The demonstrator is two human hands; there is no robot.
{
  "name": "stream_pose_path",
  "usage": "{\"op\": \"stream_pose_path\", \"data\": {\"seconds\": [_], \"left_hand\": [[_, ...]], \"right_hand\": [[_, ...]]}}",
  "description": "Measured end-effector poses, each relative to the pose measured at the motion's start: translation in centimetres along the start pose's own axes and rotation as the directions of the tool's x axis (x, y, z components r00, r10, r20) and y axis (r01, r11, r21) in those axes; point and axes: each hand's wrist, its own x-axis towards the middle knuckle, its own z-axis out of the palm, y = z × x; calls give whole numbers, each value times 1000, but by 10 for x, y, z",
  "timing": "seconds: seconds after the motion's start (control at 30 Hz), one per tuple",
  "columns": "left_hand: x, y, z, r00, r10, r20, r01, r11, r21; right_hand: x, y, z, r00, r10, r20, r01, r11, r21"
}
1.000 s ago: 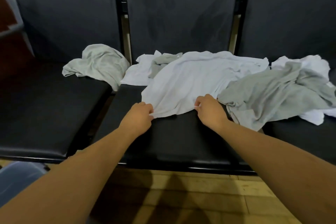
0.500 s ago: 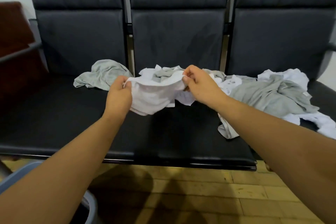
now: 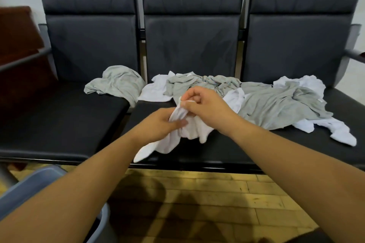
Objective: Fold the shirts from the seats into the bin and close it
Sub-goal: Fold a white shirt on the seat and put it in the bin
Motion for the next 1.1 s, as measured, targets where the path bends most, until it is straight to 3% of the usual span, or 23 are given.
{"op": "stream_pose_path", "data": {"seconds": [0.07, 0.17, 0.3, 0.37, 0.43, 0.5, 0.57, 0.63, 0.7, 0.77, 0.93, 1.0, 1.1], "left_hand": [[3, -7, -6, 999, 9, -40, -11, 999, -43], [-2, -11, -13, 999, 7, 34, -4, 995, -101], [-9, -8, -24, 1000, -30, 1, 29, 958, -285], [-12, -11, -33, 997, -54, -63, 31, 945, -324], [-14, -17, -38, 984, -121, -132, 69, 936, -344], [-14, -27, -41, 951, -224, -213, 166, 952, -258], [-11, -38, -42, 931, -259, -257, 282, 958, 58], [-13, -39, -37, 959, -207, -194, 253, 933, 257], [-15, -26, -24, 992, -124, -34, 128, 971, 200], [-11, -11, -9, 999, -34, 42, 30, 996, 86], [1, 2, -1, 998, -2, -59, -2, 998, -59], [-3, -1, -2, 999, -21, -43, 16, 993, -120], [-4, -4, -1, 999, -49, -11, 46, 983, -180]], "right_hand": [[-2, 15, -8, 999, 6, 35, -1, 992, -126], [-7, 44, -14, 979, 134, 154, -54, 897, -439], [-9, 68, -23, 946, 311, 95, -195, 777, -598], [-10, 69, -28, 933, 356, 42, -291, 821, -491], [-11, 65, -29, 887, 461, 6, -455, 878, -147], [-8, 54, -29, 880, 471, -54, -469, 882, 54], [-3, 42, -27, 924, 356, -140, -367, 928, -59], [-1, 24, -23, 968, 218, -122, -238, 953, -187], [-3, 9, -16, 985, 170, -9, -170, 975, -143], [-4, -2, -8, 983, 154, 96, -145, 985, -96], [2, -4, -10, 982, 164, 94, -149, 977, -155], [0, 0, -19, 932, 267, 243, -224, 956, -189], [-4, 9, -24, 772, 432, 465, -336, 900, -278]]}}
